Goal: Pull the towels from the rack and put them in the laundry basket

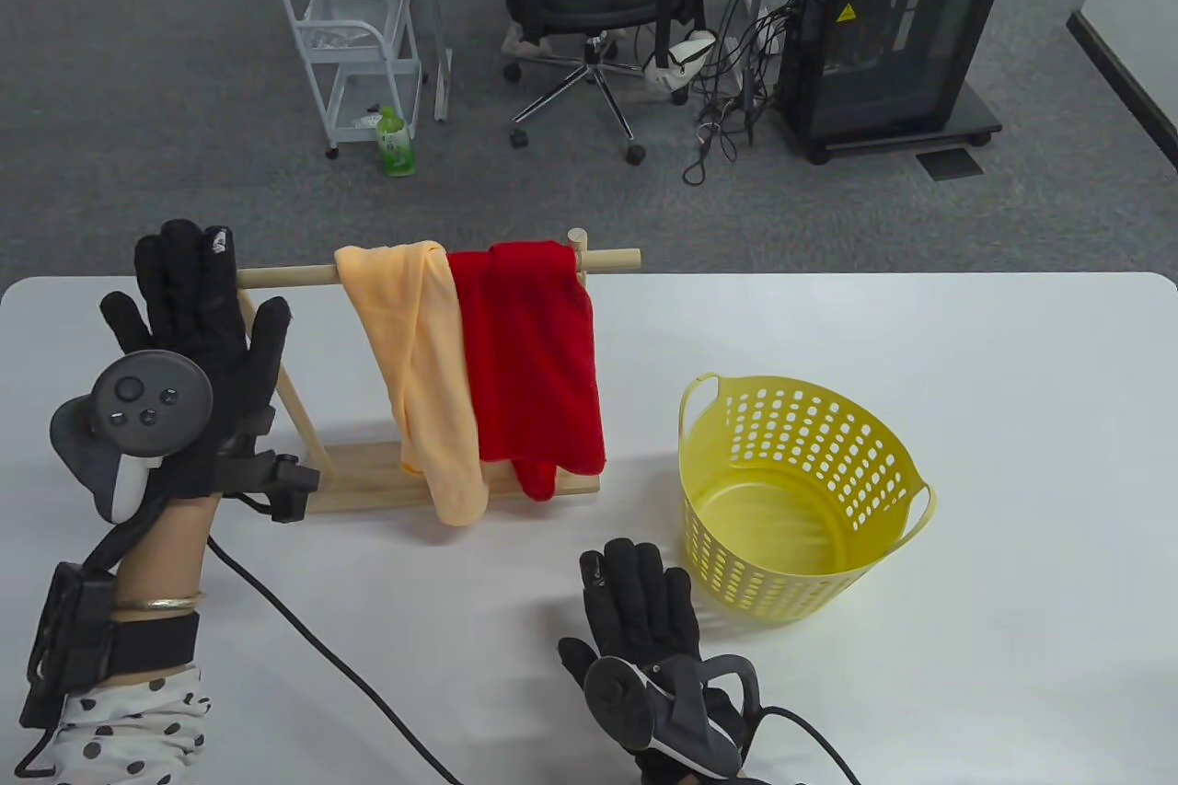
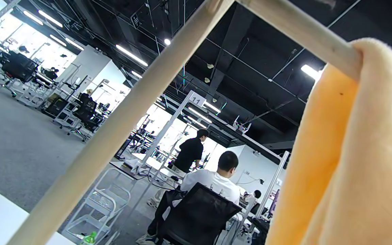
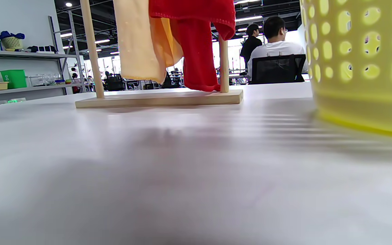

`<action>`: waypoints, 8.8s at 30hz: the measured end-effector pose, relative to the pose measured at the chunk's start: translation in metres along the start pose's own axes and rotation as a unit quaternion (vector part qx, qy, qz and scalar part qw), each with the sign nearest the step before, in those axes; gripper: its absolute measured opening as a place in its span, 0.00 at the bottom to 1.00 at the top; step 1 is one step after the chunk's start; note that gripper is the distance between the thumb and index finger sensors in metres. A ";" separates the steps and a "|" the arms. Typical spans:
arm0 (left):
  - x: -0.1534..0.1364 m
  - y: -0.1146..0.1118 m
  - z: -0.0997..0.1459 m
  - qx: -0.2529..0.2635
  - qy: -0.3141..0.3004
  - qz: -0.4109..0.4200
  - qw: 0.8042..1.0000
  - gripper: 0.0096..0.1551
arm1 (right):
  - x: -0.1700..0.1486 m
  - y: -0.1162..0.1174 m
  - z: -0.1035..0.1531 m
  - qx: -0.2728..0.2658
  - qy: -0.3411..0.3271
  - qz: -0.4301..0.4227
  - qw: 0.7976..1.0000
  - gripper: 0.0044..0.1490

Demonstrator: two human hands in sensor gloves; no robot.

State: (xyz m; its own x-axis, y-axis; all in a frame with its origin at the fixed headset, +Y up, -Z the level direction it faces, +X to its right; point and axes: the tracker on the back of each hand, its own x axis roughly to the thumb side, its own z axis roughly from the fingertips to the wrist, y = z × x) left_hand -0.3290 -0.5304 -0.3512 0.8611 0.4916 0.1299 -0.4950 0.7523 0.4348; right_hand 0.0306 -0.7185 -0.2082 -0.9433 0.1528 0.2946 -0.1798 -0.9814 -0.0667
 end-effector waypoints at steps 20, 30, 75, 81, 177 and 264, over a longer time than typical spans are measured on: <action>0.010 -0.010 -0.001 0.064 0.009 -0.024 0.998 0.35 | 0.000 -0.003 0.002 0.000 -0.012 -0.017 1.000 0.50; 0.011 -0.013 -0.001 0.077 0.008 -0.029 0.997 0.34 | 0.001 -0.003 0.002 0.002 -0.011 -0.013 1.000 0.50; 0.006 -0.010 0.006 0.057 -0.010 -0.013 0.998 0.34 | 0.132 -0.203 -0.168 -0.272 0.021 0.020 0.962 0.48; 0.006 -0.011 0.005 0.055 -0.008 -0.014 0.998 0.34 | 0.138 -0.195 -0.186 -0.238 0.044 0.023 0.970 0.49; 0.008 -0.013 0.002 0.053 0.005 -0.022 0.998 0.35 | 0.088 -0.324 -0.009 -0.448 -0.101 -0.145 0.876 0.28; 0.007 -0.015 0.008 0.066 -0.005 -0.021 0.998 0.35 | -0.112 -0.224 -0.058 -0.274 0.246 0.058 0.928 0.31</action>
State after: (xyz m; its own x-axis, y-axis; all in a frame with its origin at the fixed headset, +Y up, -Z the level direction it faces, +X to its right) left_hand -0.3145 -0.5410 -0.3498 0.8826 0.4552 0.1177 -0.4390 0.7083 0.5528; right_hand 0.1609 -0.5088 -0.2812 -0.9545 0.2154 -0.2061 -0.0564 -0.8094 -0.5846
